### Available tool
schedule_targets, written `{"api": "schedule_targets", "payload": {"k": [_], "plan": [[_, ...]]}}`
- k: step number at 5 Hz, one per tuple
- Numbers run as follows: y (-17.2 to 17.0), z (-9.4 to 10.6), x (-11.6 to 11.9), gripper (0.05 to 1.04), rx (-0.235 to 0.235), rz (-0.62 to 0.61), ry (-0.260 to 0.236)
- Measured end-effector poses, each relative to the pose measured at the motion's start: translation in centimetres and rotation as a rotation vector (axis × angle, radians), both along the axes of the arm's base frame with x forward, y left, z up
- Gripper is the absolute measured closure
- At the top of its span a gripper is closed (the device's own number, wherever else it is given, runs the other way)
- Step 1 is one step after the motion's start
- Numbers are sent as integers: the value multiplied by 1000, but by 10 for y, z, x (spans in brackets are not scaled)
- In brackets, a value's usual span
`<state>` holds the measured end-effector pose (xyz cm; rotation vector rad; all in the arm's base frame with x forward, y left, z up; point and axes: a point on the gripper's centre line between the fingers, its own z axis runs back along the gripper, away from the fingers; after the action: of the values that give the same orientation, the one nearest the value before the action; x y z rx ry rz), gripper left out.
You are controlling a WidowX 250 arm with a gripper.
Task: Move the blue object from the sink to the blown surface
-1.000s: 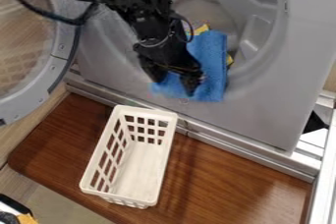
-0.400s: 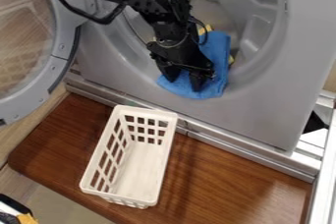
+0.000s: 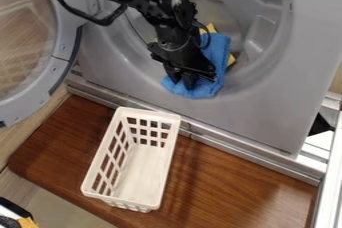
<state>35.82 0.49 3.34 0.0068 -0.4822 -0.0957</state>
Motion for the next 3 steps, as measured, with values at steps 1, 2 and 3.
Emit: {"api": "schedule_targets", "payload": {"k": [1,2,3], "plan": [[-2,2,-2,968,-16,7,-6],[-3,8,-1,995,-20,-2,-19],[-6,18,-4,995,-36,-6,-32]]}}
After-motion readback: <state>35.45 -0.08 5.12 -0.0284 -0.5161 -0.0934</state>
